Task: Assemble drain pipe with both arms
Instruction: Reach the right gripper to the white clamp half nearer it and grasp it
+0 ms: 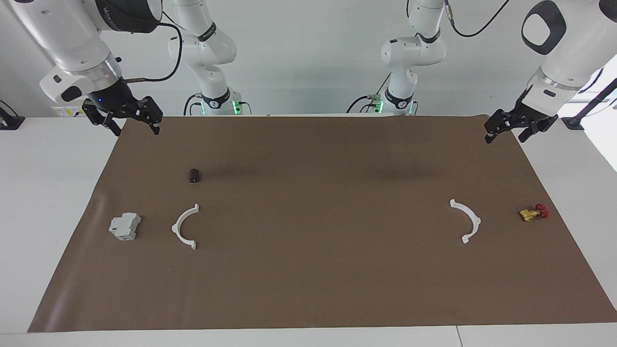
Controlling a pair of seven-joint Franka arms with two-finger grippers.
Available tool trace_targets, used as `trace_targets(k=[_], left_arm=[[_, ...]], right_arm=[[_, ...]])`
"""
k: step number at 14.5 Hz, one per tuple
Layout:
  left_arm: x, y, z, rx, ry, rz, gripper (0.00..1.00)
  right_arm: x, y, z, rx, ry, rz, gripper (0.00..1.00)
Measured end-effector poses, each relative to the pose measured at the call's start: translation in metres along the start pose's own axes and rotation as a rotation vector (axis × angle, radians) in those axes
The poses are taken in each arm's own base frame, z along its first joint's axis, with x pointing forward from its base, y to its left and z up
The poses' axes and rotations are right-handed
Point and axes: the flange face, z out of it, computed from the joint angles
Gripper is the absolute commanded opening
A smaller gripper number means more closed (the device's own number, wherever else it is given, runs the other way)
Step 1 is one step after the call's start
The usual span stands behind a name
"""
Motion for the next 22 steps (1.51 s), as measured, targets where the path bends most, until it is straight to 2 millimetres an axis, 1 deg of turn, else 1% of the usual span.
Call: trace_targets(k=[4,6,7,8,9,10,11,12,13,14,15,16,17,18,19,22], left_arm=[[0.0,0.0,0.0,0.0,0.0,0.0,1.0],[0.0,0.0,0.0,0.0,0.0,0.0,1.0],[0.0,0.0,0.0,0.0,0.0,0.0,1.0],[0.0,0.0,0.0,0.0,0.0,0.0,1.0],[0.0,0.0,0.0,0.0,0.0,0.0,1.0],[0.0,0.0,0.0,0.0,0.0,0.0,1.0],[0.0,0.0,0.0,0.0,0.0,0.0,1.0],[0.0,0.0,0.0,0.0,0.0,0.0,1.0],[0.0,0.0,0.0,0.0,0.0,0.0,1.0],[0.0,0.0,0.0,0.0,0.0,0.0,1.0],[0.0,0.0,0.0,0.0,0.0,0.0,1.0],[0.0,0.0,0.0,0.0,0.0,0.0,1.0],[0.0,0.0,0.0,0.0,0.0,0.0,1.0],[0.0,0.0,0.0,0.0,0.0,0.0,1.0],[0.0,0.0,0.0,0.0,-0.001,0.0,1.0],[-0.002,0.001,0.002,-0.002,-0.016,0.0,1.0]], right_arm=[[0.0,0.0,0.0,0.0,0.004,0.001,1.0],[0.007,0.001,-0.001,-0.004,0.055,0.009,1.0],[0.012,0.001,0.005,-0.005,0.07,0.013,1.0],[0.021,0.002,0.019,-0.007,0.075,0.014,1.0],[0.035,0.003,0.043,-0.009,0.078,0.015,1.0],[0.052,0.004,0.071,-0.012,0.08,0.016,1.0],[0.069,0.005,0.103,-0.015,0.089,0.016,1.0],[0.083,0.004,0.14,-0.018,0.108,0.014,1.0],[0.091,0.003,0.177,-0.021,0.127,0.01,1.0],[0.093,0.002,0.216,-0.024,0.131,-0.003,0.98],[0.092,0.003,0.249,-0.028,0.116,-0.032,0.91],[0.091,0.007,0.274,-0.03,0.096,-0.062,0.86],[0.091,0.013,0.291,-0.03,0.078,-0.077,0.83],[0.092,0.016,0.298,-0.029,0.075,-0.085,0.8],[0.093,0.017,0.302,-0.027,0.08,-0.086,0.75],[0.097,0.015,0.311,-0.021,0.099,-0.082,0.73]])
